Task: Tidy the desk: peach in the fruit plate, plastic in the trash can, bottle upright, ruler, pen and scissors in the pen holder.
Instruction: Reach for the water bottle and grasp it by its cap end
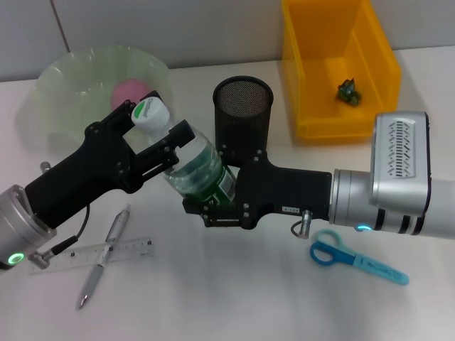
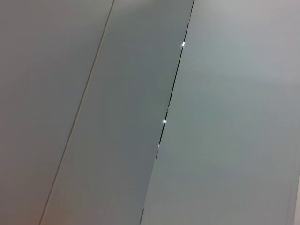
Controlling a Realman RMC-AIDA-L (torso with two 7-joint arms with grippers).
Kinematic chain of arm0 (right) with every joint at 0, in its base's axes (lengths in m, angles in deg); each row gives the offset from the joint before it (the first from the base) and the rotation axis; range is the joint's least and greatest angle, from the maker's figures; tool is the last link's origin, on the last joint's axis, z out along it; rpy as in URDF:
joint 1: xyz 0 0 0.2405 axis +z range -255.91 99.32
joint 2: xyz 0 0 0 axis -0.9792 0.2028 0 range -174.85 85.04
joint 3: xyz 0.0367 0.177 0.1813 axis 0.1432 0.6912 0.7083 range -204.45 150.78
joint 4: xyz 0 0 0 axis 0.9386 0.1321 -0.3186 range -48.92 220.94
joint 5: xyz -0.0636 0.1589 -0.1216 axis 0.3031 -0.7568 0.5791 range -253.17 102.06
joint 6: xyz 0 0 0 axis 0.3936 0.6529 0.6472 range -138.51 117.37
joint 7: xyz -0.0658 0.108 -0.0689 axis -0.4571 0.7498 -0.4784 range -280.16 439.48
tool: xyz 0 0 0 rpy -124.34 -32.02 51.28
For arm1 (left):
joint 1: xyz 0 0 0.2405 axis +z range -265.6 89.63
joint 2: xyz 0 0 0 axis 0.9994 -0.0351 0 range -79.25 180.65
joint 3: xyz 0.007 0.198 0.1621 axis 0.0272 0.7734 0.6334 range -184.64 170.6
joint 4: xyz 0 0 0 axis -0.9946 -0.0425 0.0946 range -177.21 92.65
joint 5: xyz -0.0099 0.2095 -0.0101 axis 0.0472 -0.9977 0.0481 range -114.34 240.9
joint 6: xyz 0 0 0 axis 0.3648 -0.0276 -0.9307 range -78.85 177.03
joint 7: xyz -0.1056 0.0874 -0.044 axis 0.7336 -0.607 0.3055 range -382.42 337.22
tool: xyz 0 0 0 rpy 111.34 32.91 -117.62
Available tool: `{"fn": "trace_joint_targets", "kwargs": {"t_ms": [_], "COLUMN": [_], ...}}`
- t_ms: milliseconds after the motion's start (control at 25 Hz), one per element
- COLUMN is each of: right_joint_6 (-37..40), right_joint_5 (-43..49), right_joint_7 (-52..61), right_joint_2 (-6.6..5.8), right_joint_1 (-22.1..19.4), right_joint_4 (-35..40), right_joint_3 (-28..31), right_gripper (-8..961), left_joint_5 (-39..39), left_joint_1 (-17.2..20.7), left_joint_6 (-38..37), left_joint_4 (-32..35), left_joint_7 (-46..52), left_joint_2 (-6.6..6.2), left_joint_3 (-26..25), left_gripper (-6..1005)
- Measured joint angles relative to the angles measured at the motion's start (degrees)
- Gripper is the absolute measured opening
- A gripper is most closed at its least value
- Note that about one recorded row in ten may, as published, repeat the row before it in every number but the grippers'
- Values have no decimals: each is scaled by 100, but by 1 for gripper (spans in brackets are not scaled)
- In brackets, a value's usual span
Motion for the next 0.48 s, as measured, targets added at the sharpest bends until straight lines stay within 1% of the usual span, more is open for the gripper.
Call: {"fn": "trace_joint_targets", "kwargs": {"t_ms": [280, 480], "right_joint_6": [-3, 12], "right_joint_5": [-21, -25], "right_joint_7": [0, 3], "right_joint_2": [0, 0], "right_joint_1": [-1, -1], "right_joint_4": [8, 17], "right_joint_3": [-79, -80], "right_gripper": [816, 818], "left_joint_5": [11, 24], "left_joint_1": [-49, -50], "left_joint_6": [92, 117], "left_joint_4": [20, 19], "left_joint_7": [212, 271], "left_joint_2": [-28, -41], "left_joint_3": [-9, -13], "left_gripper": [691, 503]}}
